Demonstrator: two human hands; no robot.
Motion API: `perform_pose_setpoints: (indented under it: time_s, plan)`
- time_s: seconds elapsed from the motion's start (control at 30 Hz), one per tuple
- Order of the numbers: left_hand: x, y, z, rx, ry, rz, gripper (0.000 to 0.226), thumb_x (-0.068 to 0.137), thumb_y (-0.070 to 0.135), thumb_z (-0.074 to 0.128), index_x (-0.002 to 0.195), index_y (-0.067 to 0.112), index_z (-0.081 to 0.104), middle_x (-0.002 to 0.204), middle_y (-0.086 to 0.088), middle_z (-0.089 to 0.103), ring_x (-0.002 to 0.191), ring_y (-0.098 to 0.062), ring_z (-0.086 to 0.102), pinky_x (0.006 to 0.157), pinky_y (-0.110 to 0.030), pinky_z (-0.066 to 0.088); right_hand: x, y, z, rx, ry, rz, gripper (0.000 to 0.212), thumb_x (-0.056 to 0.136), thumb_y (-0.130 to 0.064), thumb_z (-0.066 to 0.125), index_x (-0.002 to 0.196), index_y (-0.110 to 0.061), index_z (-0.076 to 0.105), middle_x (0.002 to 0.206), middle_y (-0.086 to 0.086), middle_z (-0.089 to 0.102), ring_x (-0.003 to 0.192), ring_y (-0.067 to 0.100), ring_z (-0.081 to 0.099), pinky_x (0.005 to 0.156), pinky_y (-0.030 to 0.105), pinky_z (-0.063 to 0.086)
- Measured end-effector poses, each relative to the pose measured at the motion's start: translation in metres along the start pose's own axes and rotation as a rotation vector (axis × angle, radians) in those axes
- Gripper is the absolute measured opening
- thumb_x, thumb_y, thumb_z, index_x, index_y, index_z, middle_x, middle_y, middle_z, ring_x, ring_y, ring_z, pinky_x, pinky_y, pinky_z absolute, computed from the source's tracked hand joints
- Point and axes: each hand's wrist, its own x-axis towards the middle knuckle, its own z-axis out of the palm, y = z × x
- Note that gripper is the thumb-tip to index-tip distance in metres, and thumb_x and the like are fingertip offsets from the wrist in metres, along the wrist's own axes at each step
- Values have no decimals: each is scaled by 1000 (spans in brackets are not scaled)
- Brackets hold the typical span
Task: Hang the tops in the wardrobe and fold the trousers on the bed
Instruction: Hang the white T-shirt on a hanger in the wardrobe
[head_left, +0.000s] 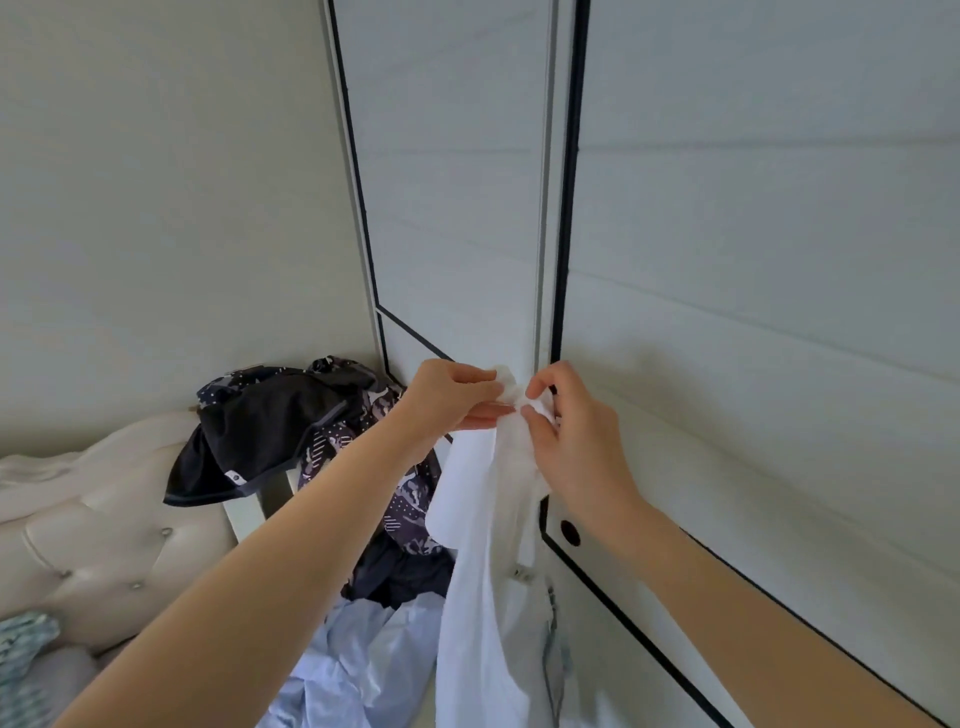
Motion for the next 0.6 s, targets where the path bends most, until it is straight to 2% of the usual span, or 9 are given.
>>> perform_pose_setpoints:
  time_s: [0.1, 0.2, 0.27, 0.33, 0.4, 0.5, 0.57, 0.6]
  plan:
    - [-13, -8, 8, 50, -171, 52, 24, 96, 20, 61, 110, 3, 71, 100, -11, 76, 92, -25, 74, 80, -30, 60, 0, -1, -7, 19, 80, 85, 17, 91, -2, 53, 90, -18, 49, 56, -10, 39, 49, -1, 47, 43, 10, 33]
    - [-29, -22, 17, 10, -241, 162, 31, 102, 24, 51, 109, 2, 72, 100, -11, 76, 95, -26, 73, 79, -25, 57, -2, -1, -14, 17, 128, 149, 18, 90, -2, 50, 93, -20, 51, 61, -7, 46, 54, -3, 49, 47, 10, 35]
    - [-38, -32, 18, 28, -299, 217, 28, 100, 23, 54, 115, 5, 70, 105, -10, 75, 100, -25, 71, 84, -26, 56, -2, -2, -20, 22, 162, 185, 18, 90, -3, 50, 94, -21, 53, 63, -1, 50, 54, 2, 50, 47, 11, 37]
    - [-42, -42, 18, 121, -327, 253, 25, 93, 20, 65, 116, 10, 70, 108, -5, 75, 103, -22, 70, 90, -27, 55, -1, -3, -27, 28, 189, 219, 18, 90, -5, 50, 93, -22, 55, 67, 4, 56, 57, 9, 53, 53, 23, 47]
    - [-44, -50, 18, 179, -347, 228, 28, 86, 15, 75, 113, 15, 71, 105, 3, 75, 102, -17, 71, 88, -24, 55, -1, -4, -36, 27, 213, 241, 18, 89, -5, 50, 93, -21, 57, 73, 10, 61, 64, 23, 59, 57, 34, 54]
    - [-44, -66, 20, 338, -389, 234, 23, 82, 14, 79, 104, 21, 73, 96, 11, 76, 90, -8, 72, 81, -19, 56, -5, -2, -50, 47, 250, 289, 20, 90, -3, 50, 90, -22, 58, 80, 19, 63, 68, 33, 63, 56, 47, 57]
    - [-41, -78, 23, 549, -380, 265, 7, 83, 19, 78, 82, 23, 72, 74, 15, 72, 67, -2, 66, 71, -20, 54, -9, 1, -59, 49, 283, 328, 24, 91, -4, 50, 87, -26, 57, 85, 16, 63, 73, 32, 65, 56, 48, 58]
    - [-38, -84, 24, 644, -363, 287, 21, 85, 23, 76, 67, 21, 65, 58, 14, 61, 54, -2, 54, 61, -20, 48, -11, 2, -63, 48, 292, 339, 25, 91, -4, 50, 86, -27, 57, 86, 15, 64, 75, 32, 66, 56, 48, 58]
